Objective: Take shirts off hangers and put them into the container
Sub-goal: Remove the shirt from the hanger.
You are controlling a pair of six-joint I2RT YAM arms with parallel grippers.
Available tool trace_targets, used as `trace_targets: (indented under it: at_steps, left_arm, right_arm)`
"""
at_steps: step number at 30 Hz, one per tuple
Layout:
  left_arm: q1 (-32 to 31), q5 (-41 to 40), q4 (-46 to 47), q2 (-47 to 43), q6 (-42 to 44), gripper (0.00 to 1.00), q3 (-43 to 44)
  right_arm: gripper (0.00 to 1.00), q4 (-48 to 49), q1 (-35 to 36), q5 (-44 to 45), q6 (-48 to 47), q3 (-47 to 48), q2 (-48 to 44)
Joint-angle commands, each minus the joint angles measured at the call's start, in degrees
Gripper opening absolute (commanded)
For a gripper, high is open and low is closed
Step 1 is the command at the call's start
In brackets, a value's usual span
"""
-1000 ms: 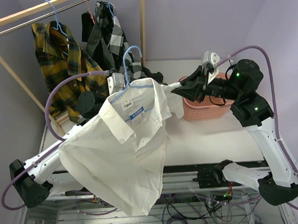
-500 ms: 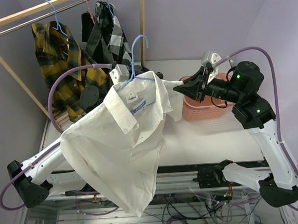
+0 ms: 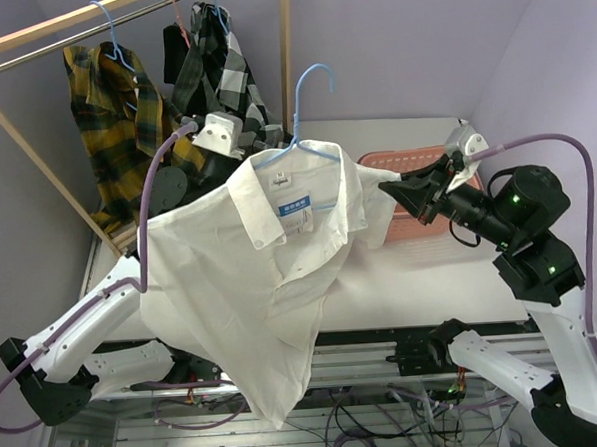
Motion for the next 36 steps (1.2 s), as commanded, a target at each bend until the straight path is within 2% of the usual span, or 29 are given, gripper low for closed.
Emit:
trace_targets:
  at_steps: [1, 8, 14, 18, 21, 27, 32, 36]
  left_arm:
    - [-0.06, -14.70, -1.06, -2.13, 8.25, 0.99, 2.15]
    - [-0.07, -30.10, -0.54, -1.12, 14.23, 0.99, 3.63]
    - [0.09, -35.53, -0.27, -1.97, 16.94, 0.99, 5.59]
    - [0.03, -35.96, 5.45, -5.91, 20.46, 0.99, 2.30]
    - [0.02, -36.06, 5.83, -7.79, 22.73, 0.99, 1.51]
    - [0.05, -33.25, 3.30, -10.84, 23.99, 0.99, 0.92]
    - [0.04, -24.99, 0.54, -13.35, 21.79, 0.99, 0.66]
    - [0.03, -13.80, -7.31, -10.55, 19.08, 0.99, 4.36]
  right_arm:
    - [0.00, 2.09, -0.33, 10.65, 2.99, -1.14, -2.50]
    - [0.00, 1.34, -0.33, 22.55, 3.85, -1.11, -5.99]
    - [0.00, 1.99, -0.33, 28.71, 3.65, -2.86, -9.49]
    - [0.00, 4.28, -0.33, 32.33, 3.99, -5.28, -13.34]
    - [0.00, 7.16, -0.18, 34.77, 2.94, -7.87, -16.74]
    - [0.00, 6.87, 0.08, 34.61, 1.41, -8.31, -17.89]
    - [0.00, 6.28, 0.11, 33.91, -0.44, -7.17, -17.91]
    - [0.00, 5.15, 0.11, 31.01, -2.26, -5.80, -17.66]
